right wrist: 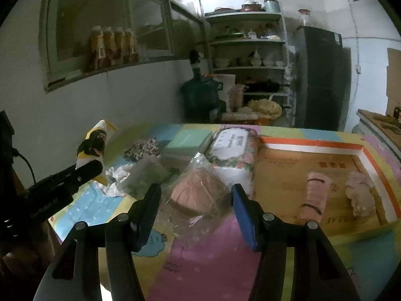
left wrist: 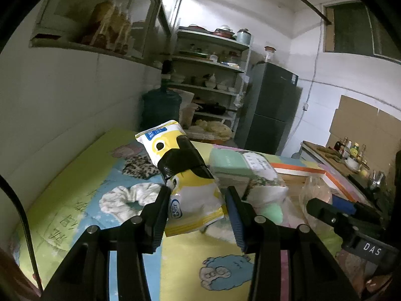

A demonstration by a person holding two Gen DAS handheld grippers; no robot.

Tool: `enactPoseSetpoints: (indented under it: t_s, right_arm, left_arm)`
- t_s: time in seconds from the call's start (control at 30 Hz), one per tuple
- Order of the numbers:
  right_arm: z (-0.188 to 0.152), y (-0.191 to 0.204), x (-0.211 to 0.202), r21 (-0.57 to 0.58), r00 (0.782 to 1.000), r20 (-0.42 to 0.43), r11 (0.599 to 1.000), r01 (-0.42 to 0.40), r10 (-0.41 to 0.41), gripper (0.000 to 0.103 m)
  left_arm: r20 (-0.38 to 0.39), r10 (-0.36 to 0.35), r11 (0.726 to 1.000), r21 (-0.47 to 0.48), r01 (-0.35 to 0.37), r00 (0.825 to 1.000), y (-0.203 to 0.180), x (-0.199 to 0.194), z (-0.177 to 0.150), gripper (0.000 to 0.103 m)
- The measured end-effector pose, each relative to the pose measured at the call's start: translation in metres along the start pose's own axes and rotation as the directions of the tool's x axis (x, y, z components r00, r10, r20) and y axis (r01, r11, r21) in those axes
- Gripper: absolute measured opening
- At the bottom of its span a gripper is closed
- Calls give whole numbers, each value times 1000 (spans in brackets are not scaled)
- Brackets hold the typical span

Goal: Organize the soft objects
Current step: 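Grasp the clear bag of brown bread with the right tool while the left tool holds the snack bag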

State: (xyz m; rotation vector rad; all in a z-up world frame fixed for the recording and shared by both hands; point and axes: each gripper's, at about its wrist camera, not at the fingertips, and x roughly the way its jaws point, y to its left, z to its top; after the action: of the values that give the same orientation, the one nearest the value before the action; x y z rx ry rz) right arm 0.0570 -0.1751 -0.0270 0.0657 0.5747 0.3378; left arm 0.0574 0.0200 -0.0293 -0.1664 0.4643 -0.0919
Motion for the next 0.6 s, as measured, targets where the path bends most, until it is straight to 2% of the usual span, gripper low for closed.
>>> enactPoseSetpoints:
  t_s: [0.6]
  right_arm:
    - [7, -45, -22, 47, 997, 51, 998, 50, -53, 59]
  left_arm:
    - [-9, -82, 994, 76, 83, 997, -58, 16, 9, 45]
